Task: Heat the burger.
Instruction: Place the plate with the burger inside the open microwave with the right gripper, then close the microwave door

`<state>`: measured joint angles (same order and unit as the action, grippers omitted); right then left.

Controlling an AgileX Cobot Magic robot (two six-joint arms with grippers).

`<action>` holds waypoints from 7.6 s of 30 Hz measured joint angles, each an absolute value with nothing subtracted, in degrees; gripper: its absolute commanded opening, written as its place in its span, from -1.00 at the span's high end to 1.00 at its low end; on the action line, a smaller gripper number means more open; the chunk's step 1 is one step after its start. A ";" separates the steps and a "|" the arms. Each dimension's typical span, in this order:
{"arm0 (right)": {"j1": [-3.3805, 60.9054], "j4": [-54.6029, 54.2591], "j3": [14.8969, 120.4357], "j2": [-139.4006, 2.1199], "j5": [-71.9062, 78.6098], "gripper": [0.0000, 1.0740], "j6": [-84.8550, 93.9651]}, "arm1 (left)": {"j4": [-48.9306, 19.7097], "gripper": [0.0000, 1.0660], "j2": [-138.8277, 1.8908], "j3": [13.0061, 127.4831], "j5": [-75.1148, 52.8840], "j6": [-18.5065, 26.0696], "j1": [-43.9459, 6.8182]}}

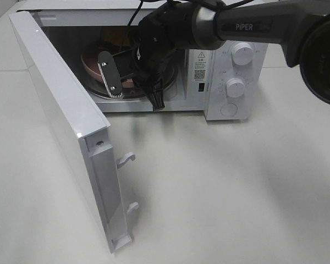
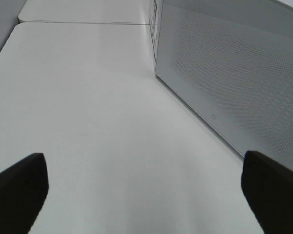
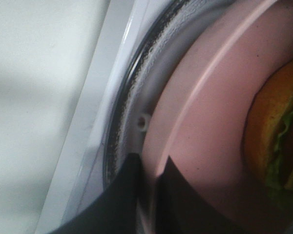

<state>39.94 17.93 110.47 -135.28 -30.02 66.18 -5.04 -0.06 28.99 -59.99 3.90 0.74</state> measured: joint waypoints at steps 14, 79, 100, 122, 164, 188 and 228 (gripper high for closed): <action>40.05 16.79 110.58 -136.36 -30.48 1.00 67.67 | -5.04 -0.96 -0.06 28.99 -59.99 3.90 0.74; 40.05 10.37 111.50 -132.53 -42.40 -0.16 64.00 | -5.04 -0.96 -0.06 28.99 -59.99 3.90 0.74; 39.65 9.85 108.69 -129.09 -53.06 -0.16 64.06 | -5.04 -0.96 -0.06 28.99 -59.99 3.90 0.74; 39.65 8.94 81.02 -105.88 -49.16 -0.61 59.59 | -5.04 -0.96 -0.06 28.99 -59.99 3.90 0.74; 11.57 5.33 50.42 -65.72 -59.42 -0.42 6.76 | -5.04 -0.96 -0.06 28.99 -59.99 3.90 0.74; -0.63 5.16 34.78 -35.47 -57.01 -0.42 -5.39 | -5.04 -0.96 -0.06 28.99 -59.99 3.90 0.74; -0.63 5.10 29.16 0.23 -57.41 -0.42 -5.39 | -5.04 -0.96 -0.06 28.99 -59.99 3.90 0.74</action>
<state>-0.63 5.10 29.16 0.23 -57.41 -5.39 -5.04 -0.06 28.99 -59.99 3.90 0.74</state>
